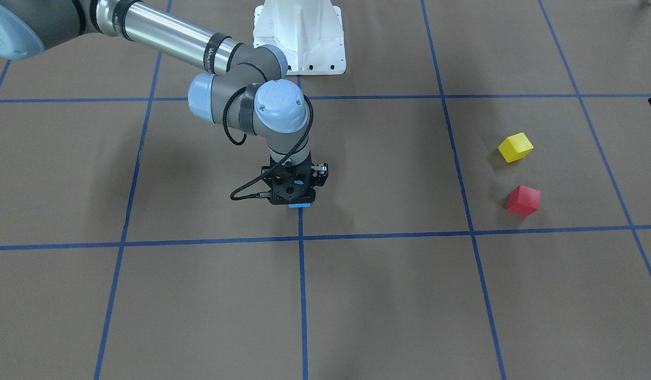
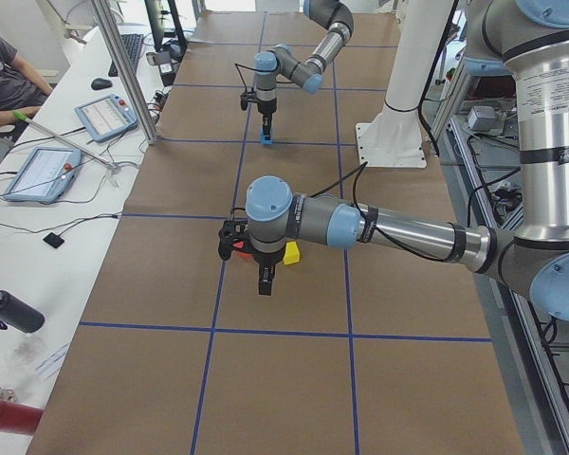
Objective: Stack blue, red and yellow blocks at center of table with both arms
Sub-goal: 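Lower the blue cube onto the center and open the right gripper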
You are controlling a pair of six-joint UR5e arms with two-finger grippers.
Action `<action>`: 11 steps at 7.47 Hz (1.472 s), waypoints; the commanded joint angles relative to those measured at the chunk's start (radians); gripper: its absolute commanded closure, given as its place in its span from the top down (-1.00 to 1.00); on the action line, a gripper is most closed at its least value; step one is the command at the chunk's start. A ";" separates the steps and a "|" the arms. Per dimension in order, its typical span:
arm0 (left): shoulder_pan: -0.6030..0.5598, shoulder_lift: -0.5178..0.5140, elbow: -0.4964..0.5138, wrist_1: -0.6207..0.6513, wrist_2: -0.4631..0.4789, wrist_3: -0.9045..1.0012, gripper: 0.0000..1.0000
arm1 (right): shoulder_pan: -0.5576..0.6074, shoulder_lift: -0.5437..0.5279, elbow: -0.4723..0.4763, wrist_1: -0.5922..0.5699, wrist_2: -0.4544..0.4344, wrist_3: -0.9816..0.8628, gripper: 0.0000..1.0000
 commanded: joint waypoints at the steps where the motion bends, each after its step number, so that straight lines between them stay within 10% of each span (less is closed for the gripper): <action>1: 0.000 0.008 -0.001 -0.001 0.000 0.000 0.99 | -0.005 0.001 -0.003 0.000 -0.013 -0.006 -0.76; 7: 0.000 0.008 -0.002 -0.001 0.000 0.000 0.99 | -0.015 0.002 -0.008 0.002 -0.034 -0.013 -0.50; 10: 0.000 0.008 -0.002 -0.001 0.000 0.000 0.99 | -0.014 0.022 -0.031 0.000 -0.036 -0.007 -0.06; 11: 0.000 0.008 -0.002 -0.001 0.000 0.000 0.99 | -0.014 0.025 -0.036 0.000 -0.036 -0.003 0.52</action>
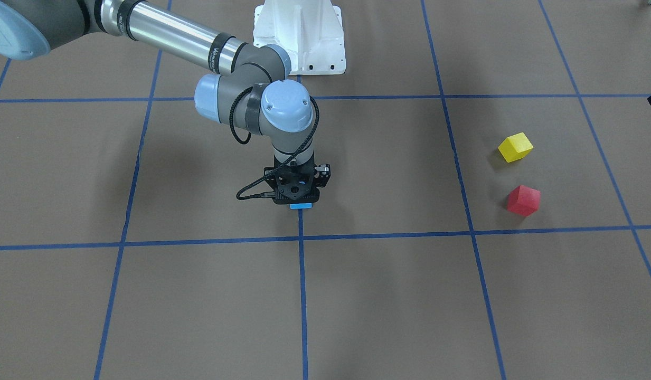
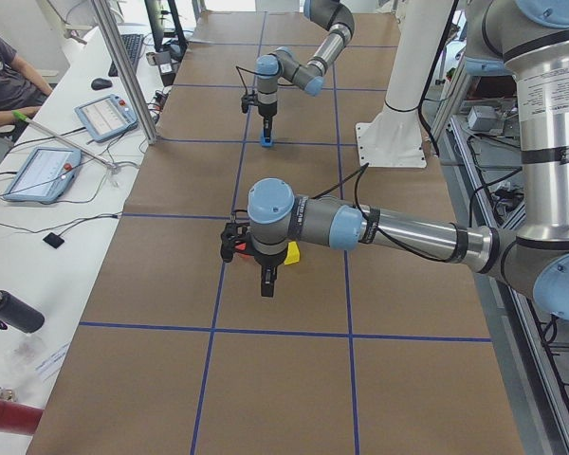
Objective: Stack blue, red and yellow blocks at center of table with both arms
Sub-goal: 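Lower the blue cube onto the center and open the right gripper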
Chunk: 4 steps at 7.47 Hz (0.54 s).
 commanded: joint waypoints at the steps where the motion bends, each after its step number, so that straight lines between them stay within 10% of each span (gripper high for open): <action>1: 0.000 0.000 0.000 0.000 0.000 0.000 0.99 | 0.000 0.008 -0.011 0.000 0.001 -0.003 0.99; 4: 0.000 0.000 0.000 -0.002 -0.002 0.000 0.99 | 0.005 0.008 -0.006 -0.002 0.001 -0.018 1.00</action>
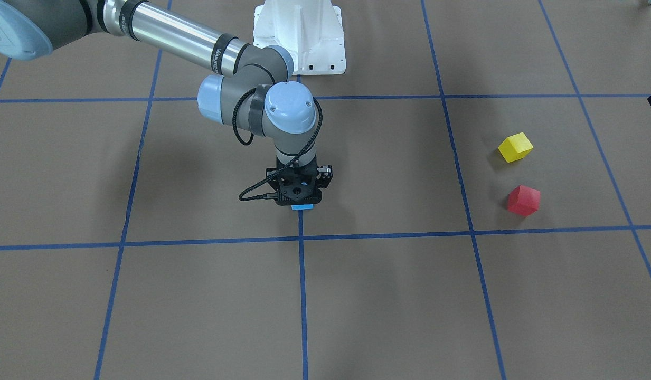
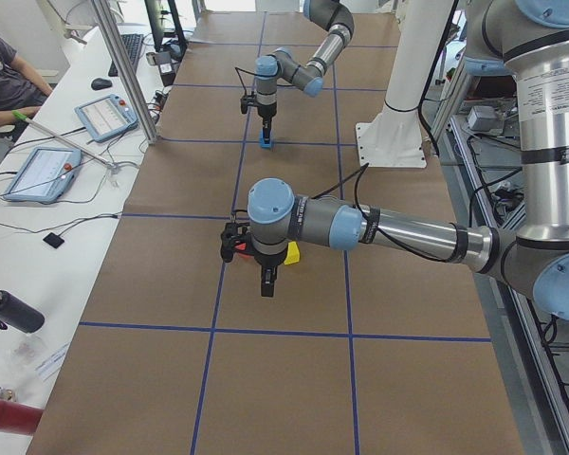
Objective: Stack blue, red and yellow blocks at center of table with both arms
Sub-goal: 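Lower the blue cube onto the center and open the right gripper, then raise the right gripper away while the left gripper grasps the red cube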
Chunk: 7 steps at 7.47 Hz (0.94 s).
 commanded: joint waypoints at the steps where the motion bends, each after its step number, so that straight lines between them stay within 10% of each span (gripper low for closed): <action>1: 0.000 0.000 0.000 -0.001 -0.001 0.000 0.99 | 0.006 -0.001 0.007 -0.004 0.006 -0.004 1.00; 7: 0.332 -0.131 0.030 -0.256 0.114 -0.373 0.97 | 0.131 -0.353 0.481 -0.056 0.119 -0.003 1.00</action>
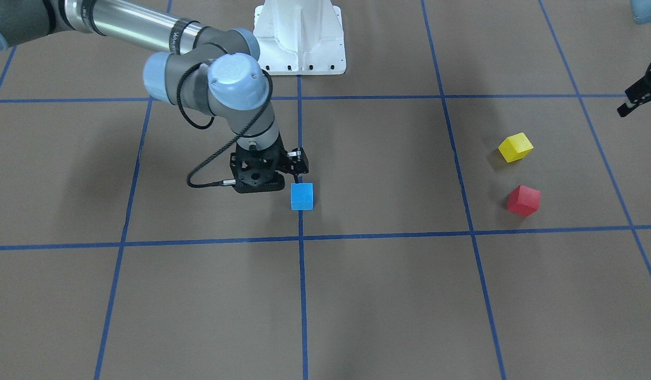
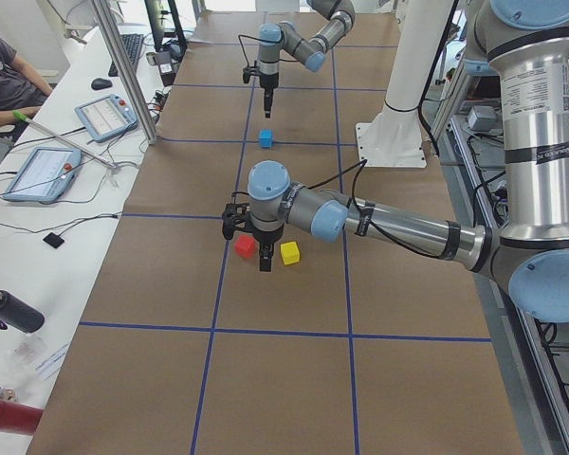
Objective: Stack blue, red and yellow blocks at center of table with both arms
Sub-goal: 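Raise the right gripper away while the left gripper grasps the red cube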
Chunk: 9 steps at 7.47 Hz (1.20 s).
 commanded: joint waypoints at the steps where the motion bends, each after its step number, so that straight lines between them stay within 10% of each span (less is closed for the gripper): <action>1: 0.188 -0.137 0.060 -0.030 0.131 -0.034 0.98 | 0.048 -0.164 0.145 -0.001 0.040 -0.003 1.00; 5: 0.291 -0.232 0.208 -0.098 0.205 -0.025 0.98 | 0.095 -0.312 0.238 0.011 0.077 -0.005 1.00; 9: 0.293 -0.295 0.363 -0.172 0.061 0.032 0.86 | 0.092 -0.325 0.230 0.011 0.076 -0.005 1.00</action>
